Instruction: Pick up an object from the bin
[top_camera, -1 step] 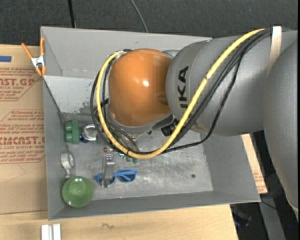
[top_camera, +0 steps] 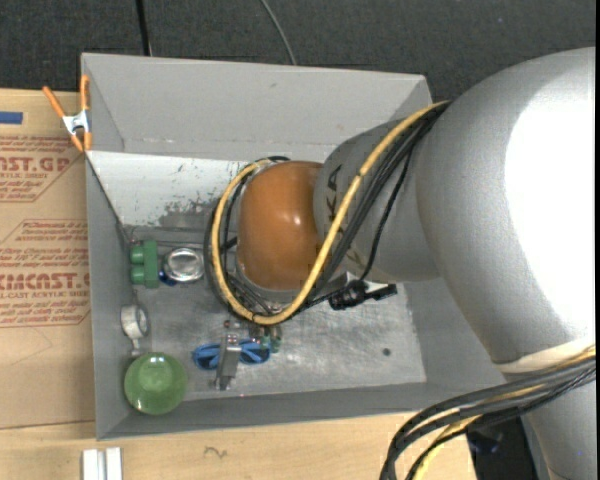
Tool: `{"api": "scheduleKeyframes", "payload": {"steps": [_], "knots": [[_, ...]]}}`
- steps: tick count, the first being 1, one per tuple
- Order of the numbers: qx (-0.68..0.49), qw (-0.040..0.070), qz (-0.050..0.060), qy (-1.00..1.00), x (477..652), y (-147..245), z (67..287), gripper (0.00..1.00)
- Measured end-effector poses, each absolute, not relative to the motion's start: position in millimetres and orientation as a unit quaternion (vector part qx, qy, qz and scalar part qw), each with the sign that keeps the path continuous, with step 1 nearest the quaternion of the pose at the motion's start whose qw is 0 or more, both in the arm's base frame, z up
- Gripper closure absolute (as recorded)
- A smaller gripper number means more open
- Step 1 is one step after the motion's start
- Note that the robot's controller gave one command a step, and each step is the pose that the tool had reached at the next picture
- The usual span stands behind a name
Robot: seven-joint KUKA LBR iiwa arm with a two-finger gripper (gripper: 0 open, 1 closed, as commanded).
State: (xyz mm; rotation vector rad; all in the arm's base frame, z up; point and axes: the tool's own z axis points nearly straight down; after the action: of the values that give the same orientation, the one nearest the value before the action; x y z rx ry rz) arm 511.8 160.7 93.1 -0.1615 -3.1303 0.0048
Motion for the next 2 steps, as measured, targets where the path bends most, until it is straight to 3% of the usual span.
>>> {"api": "scheduleKeyframes", "payload": {"steps": [1,2], "knots": [[-0.050,0.000,-0.001,-0.999,513.4,162.9,97.4,1.00],[0.050,-0.005,-0.001,-0.999,510.3,166.2,329.0,1.00]]}}
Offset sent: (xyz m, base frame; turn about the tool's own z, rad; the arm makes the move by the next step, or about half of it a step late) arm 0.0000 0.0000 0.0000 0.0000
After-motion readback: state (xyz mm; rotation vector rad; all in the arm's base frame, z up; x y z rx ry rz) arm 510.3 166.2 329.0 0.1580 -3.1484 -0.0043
